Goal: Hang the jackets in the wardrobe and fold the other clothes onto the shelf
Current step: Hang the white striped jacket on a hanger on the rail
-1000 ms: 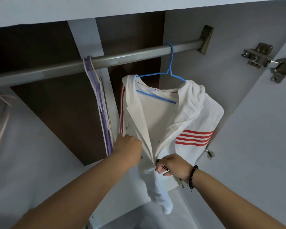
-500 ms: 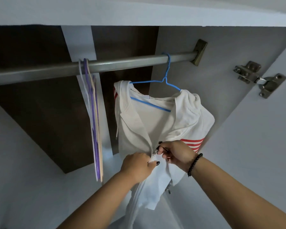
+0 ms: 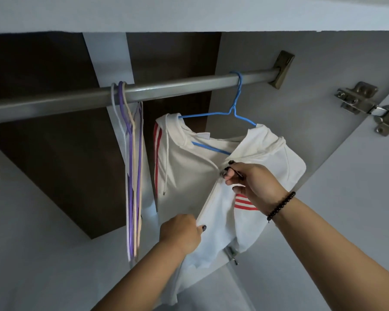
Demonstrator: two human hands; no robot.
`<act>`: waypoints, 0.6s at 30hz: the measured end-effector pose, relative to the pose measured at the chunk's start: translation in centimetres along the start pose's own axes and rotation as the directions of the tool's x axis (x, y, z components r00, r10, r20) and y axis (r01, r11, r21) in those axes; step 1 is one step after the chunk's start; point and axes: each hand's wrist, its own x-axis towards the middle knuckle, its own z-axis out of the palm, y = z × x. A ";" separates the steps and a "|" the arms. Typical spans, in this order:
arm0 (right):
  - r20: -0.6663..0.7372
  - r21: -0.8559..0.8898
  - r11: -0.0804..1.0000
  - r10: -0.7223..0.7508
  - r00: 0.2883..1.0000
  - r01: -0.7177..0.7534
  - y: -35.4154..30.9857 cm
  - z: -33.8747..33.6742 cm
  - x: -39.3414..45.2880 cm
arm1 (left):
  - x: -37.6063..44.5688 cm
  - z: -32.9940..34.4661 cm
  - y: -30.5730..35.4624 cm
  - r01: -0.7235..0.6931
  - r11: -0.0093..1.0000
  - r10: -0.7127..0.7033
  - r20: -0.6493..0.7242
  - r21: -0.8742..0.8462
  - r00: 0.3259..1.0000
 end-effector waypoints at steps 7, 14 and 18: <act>0.168 -0.184 0.982 -0.009 0.986 0.040 0.1 -0.4 0.0 | 2.5 -4.1 3.9 -0.267 0.926 0.138 -0.419 -0.267 0.897; 0.093 -0.125 0.990 -0.048 0.995 0.059 -1.2 -2.4 3.1 | 4.7 -2.2 4.1 -0.269 0.898 0.108 -0.418 -0.348 0.902; 0.081 -0.134 0.990 -0.038 0.996 0.049 -2.1 -2.7 4.2 | 5.5 -1.0 2.8 -0.224 0.898 0.073 -0.376 -0.379 0.924</act>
